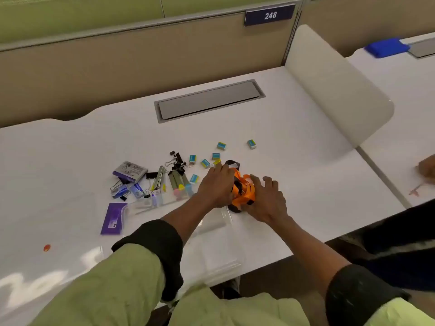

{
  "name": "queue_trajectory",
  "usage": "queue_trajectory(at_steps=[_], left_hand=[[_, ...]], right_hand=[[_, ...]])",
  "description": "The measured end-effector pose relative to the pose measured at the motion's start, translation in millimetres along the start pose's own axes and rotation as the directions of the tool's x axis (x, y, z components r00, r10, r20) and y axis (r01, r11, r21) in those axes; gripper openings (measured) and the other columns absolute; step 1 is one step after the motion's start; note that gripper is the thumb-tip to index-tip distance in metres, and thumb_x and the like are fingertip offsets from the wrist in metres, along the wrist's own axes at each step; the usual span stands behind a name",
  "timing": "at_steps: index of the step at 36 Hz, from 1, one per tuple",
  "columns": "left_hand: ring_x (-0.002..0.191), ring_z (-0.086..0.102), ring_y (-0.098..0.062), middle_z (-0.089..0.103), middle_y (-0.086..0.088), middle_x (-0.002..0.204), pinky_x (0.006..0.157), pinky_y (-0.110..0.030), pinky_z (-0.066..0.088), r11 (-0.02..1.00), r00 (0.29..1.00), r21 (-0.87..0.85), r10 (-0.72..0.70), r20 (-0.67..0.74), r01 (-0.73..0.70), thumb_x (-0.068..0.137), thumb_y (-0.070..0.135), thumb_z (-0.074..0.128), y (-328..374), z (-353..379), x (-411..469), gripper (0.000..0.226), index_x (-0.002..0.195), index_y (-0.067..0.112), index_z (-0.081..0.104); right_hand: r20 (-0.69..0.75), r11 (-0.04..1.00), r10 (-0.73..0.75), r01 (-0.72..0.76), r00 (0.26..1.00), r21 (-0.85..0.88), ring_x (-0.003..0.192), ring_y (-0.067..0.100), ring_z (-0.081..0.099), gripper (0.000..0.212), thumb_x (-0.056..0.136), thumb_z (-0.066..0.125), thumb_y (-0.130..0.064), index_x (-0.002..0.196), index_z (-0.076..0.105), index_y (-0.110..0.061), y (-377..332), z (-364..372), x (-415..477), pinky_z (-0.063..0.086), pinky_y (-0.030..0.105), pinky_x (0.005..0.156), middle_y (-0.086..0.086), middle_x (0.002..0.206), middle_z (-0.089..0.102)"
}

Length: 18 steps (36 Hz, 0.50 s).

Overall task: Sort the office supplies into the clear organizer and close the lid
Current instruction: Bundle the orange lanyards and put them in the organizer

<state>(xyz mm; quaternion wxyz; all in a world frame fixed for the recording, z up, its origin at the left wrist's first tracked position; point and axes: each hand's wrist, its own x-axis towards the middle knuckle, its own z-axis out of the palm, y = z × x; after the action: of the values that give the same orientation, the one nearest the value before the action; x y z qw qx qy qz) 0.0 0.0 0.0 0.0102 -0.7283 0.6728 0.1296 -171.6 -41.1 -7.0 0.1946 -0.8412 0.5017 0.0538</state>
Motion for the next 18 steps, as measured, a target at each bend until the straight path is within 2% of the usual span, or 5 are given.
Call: queue_trajectory(at_steps=[2,5,10,15,18], left_hand=[[0.128,0.047,-0.033,0.051,-0.016,0.140,0.105,-0.042,0.043,0.999,0.999,0.013,-0.039,0.030,0.039,0.084,0.034,0.074,8,2,5,0.069,0.140,0.007,0.045],[0.123,0.053,-0.033,0.049,-0.018,0.141,0.101,-0.042,0.046,0.998,0.996,-0.008,-0.058,0.072,0.058,0.082,0.030,0.077,18,7,10,0.073,0.142,0.006,0.042],[0.116,0.059,-0.032,0.055,-0.014,0.134,0.096,-0.044,0.053,0.974,0.995,-0.206,-0.091,0.048,0.099,0.081,0.021,0.080,27,10,17,0.061,0.134,0.009,0.050],[0.099,0.065,-0.027,0.068,-0.007,0.105,0.083,-0.038,0.054,0.924,0.990,-0.363,-0.139,-0.023,0.122,0.082,0.014,0.072,30,2,16,0.026,0.106,0.014,0.062],[0.095,0.064,-0.026,0.072,-0.008,0.100,0.082,-0.042,0.054,0.883,0.986,-0.459,-0.147,-0.082,0.094,0.080,0.005,0.067,29,-12,13,0.024,0.104,0.010,0.068]], right_hand=[[0.013,0.998,0.030,-0.031,0.999,0.050,0.141,0.033,0.033,0.107,0.069,0.072,-0.073,0.155,0.021,-0.034,2,2,1,0.051,0.050,0.094,0.013,0.152,0.034],[-0.027,0.993,0.004,-0.001,1.000,0.116,0.130,0.030,0.041,0.098,0.071,0.075,-0.065,0.150,0.028,-0.031,4,10,5,0.053,0.045,0.082,0.011,0.135,0.041],[-0.057,0.984,-0.045,0.054,0.997,0.169,0.107,0.029,0.055,0.072,0.076,0.077,-0.050,0.138,0.046,-0.028,10,26,18,0.052,0.038,0.075,0.008,0.123,0.047],[-0.157,0.920,0.010,0.053,0.988,0.390,0.083,0.023,0.060,0.023,0.078,0.077,-0.023,0.097,0.065,-0.024,8,27,28,0.039,0.026,0.066,0.000,0.097,0.059],[-0.267,0.869,0.027,0.109,0.963,0.482,0.070,0.019,0.056,0.019,0.071,0.081,-0.017,0.081,0.065,-0.022,8,17,30,0.044,0.031,0.060,0.000,0.080,0.057]])
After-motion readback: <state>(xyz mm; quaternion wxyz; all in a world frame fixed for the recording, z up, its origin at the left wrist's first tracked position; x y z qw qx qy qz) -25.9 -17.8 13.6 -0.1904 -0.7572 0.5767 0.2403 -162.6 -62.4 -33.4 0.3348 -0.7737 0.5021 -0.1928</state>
